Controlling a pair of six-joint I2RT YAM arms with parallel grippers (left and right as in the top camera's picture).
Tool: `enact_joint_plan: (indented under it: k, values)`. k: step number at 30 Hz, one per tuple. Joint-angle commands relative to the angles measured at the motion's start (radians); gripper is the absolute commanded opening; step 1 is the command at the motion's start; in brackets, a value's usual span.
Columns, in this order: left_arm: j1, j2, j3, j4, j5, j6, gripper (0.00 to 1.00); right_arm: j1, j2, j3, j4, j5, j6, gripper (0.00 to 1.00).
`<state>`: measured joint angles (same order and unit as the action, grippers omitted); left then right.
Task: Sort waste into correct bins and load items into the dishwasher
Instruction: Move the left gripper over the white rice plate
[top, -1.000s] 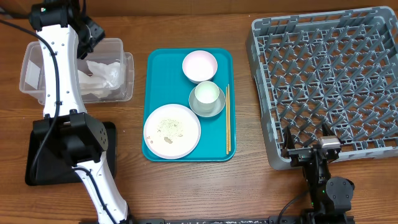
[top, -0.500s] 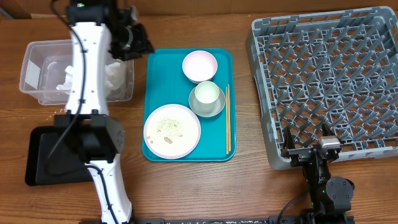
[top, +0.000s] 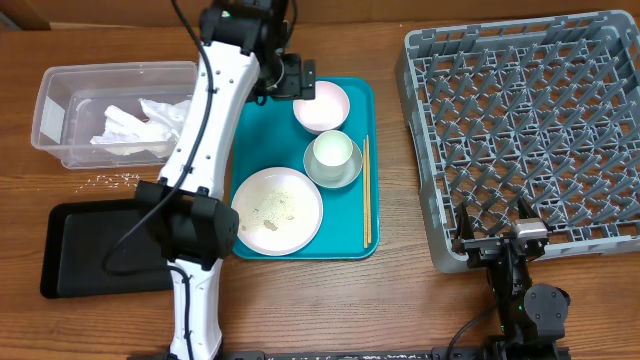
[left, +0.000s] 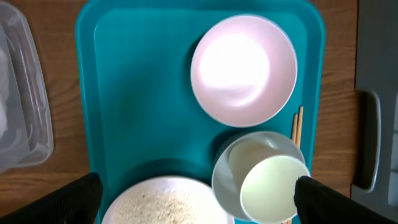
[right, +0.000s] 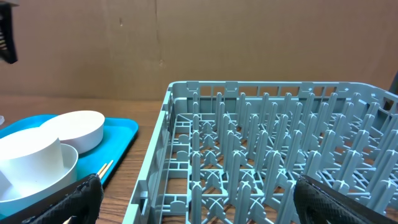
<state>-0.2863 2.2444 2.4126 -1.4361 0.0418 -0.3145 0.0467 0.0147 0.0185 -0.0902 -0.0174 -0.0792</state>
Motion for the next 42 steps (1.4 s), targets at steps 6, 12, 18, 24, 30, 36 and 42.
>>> enact_joint_plan:
  k: [6, 12, 18, 24, 30, 36, 42]
  values:
    - [-0.020, 0.032, -0.004, 0.149, -0.049, -0.034, 1.00, 0.003, -0.012, -0.010, 0.006, 0.013, 0.000, 1.00]
    - [-0.020, 0.038, -0.004, 0.026, -0.049, -0.022, 1.00, 0.003, -0.012, -0.010, 0.006, 0.013, 0.000, 1.00]
    - [-0.008, 0.024, -0.003, -0.132, -0.042, -0.022, 1.00, 0.003, -0.012, -0.010, 0.006, 0.013, 0.000, 1.00]
    - [-0.004, -0.001, -0.003, -0.254, -0.053, -0.018, 1.00, 0.003, -0.012, -0.010, 0.006, 0.013, 0.000, 1.00]
    - [-0.004, -0.068, -0.003, -0.254, -0.036, 0.033, 1.00, 0.003, -0.012, -0.010, 0.006, 0.013, 0.000, 1.00]
    - [-0.005, -0.214, -0.054, -0.254, -0.024, 0.061, 1.00, 0.003, -0.012, -0.010, 0.006, 0.013, 0.000, 1.00]
    - [-0.023, -0.372, -0.297, -0.254, -0.016, 0.060, 1.00, 0.003, -0.012, -0.010, 0.006, 0.013, 0.000, 1.00]
